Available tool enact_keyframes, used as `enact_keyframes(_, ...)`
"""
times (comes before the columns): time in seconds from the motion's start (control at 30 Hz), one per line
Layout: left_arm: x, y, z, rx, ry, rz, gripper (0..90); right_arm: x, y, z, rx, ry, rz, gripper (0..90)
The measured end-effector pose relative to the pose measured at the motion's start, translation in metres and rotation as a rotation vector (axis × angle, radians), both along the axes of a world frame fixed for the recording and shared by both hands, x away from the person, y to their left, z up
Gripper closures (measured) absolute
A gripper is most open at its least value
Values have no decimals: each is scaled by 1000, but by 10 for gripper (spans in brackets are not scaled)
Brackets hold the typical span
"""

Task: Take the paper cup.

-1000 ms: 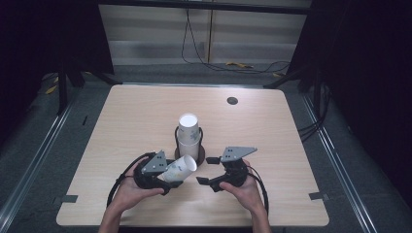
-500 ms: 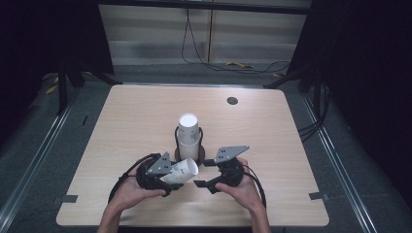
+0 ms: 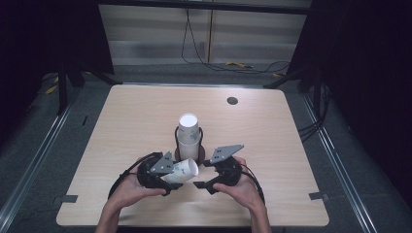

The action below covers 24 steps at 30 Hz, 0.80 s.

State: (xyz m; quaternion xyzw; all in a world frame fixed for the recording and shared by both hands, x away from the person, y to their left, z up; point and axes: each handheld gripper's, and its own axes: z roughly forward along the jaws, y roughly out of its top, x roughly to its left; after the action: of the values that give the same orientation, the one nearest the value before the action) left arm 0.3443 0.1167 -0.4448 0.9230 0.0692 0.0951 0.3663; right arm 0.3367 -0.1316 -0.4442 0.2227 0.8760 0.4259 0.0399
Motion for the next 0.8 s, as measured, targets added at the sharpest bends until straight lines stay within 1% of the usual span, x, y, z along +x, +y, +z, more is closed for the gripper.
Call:
enact_keyframes(0.07, 0, -3, -1, 21, 3, 3, 293, 1, 1, 2, -10, 0, 13, 216)
enact_keyframes(0.1, 0, -3, -1, 21, 3, 3, 293, 2, 2, 2, -15, -1, 16, 218)
enact_keyframes(0.13, 0, -4, -1, 38, 3, -9, 293, 2, 2, 2, -26, 2, 15, 219)
enact_keyframes(0.17, 1, -5, 0, 45, -2, -18, 293, 3, 3, 3, -36, -2, 16, 222)
enact_keyframes(0.2, 0, -5, 0, 50, -2, -14, 293, 3, 4, 3, -45, -2, 20, 223)
enact_keyframes(0.23, 0, -5, 0, 50, -2, -14, 293, 3, 4, 3, -45, -2, 20, 223)
enact_keyframes(0.27, -1, -5, 1, 49, -12, -9, 293, 4, 5, 3, -54, 5, 27, 236)
enact_keyframes(0.3, -1, -5, 1, 49, -12, -9, 294, 4, 5, 3, -54, 5, 27, 236)
enact_keyframes(0.33, 0, -4, 1, 47, -12, -13, 293, 6, 5, 3, -68, 13, 41, 241)
enact_keyframes(0.4, 0, -5, 2, 52, -13, -17, 293, 7, 6, 3, -76, 25, 52, 247)
enact_keyframes(0.5, -1, -7, 4, 55, -15, -23, 293, 9, 6, 3, -86, 28, 52, 250)
enact_keyframes(0.57, -1, -7, 4, 60, -12, -21, 294, 9, 6, 4, -90, 33, 61, 258)
enact_keyframes(0.63, 0, -8, 4, 66, -16, -27, 294, 10, 7, 5, -98, 33, 64, 257)
enact_keyframes(0.67, -1, -9, 2, 80, -10, -23, 294, 10, 7, 5, -103, 31, 65, 256)
enact_keyframes(0.77, 0, -11, 1, 86, -13, -35, 294, 11, 7, 5, -114, 32, 64, 253)
enact_keyframes(0.8, 0, -11, -1, 82, -8, -34, 294, 12, 8, 4, -119, 36, 70, 254)
